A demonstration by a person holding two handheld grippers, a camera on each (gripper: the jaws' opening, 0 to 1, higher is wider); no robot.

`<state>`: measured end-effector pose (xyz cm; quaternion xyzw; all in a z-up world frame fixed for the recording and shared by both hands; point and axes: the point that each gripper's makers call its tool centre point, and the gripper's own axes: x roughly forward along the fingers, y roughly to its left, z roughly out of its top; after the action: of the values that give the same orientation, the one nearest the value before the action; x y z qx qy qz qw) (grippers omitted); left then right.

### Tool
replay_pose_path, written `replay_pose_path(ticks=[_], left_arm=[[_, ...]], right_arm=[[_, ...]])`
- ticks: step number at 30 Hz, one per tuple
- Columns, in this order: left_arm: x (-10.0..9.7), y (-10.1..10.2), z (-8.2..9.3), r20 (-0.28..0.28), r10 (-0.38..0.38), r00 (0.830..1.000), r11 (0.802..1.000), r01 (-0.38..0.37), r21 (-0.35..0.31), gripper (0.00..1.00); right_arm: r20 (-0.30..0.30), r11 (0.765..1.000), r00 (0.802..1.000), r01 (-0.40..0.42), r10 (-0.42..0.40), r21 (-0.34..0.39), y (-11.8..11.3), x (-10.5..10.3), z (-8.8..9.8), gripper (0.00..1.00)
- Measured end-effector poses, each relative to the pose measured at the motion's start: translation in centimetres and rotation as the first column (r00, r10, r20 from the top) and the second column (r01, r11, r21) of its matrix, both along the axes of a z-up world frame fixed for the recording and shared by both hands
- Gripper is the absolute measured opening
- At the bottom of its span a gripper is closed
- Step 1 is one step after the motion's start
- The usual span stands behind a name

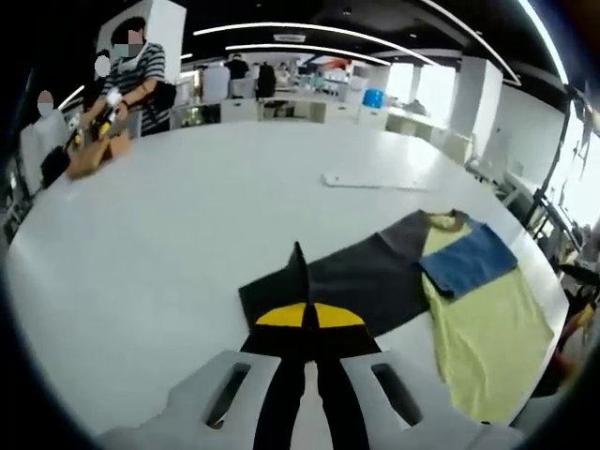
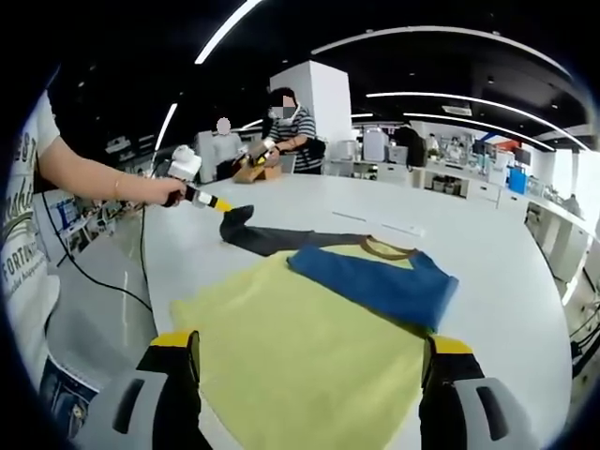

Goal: Fold the garment on the visible template until the final outline fits inside the template.

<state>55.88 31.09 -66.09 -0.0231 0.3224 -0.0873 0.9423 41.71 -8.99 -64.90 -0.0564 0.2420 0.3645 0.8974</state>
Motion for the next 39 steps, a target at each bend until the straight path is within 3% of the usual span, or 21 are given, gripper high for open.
replay_pose_path(ticks=[39], left_arm=[[3.0, -11.4, 1.1, 0.017, -0.194, 0.981, 0.98, 0.195, -0.049, 0.0]], right_arm=[[-0.029, 1.0, 0.999, -0.016, 0.016, 0.004, 0.8, -0.5, -0.9, 0.96]])
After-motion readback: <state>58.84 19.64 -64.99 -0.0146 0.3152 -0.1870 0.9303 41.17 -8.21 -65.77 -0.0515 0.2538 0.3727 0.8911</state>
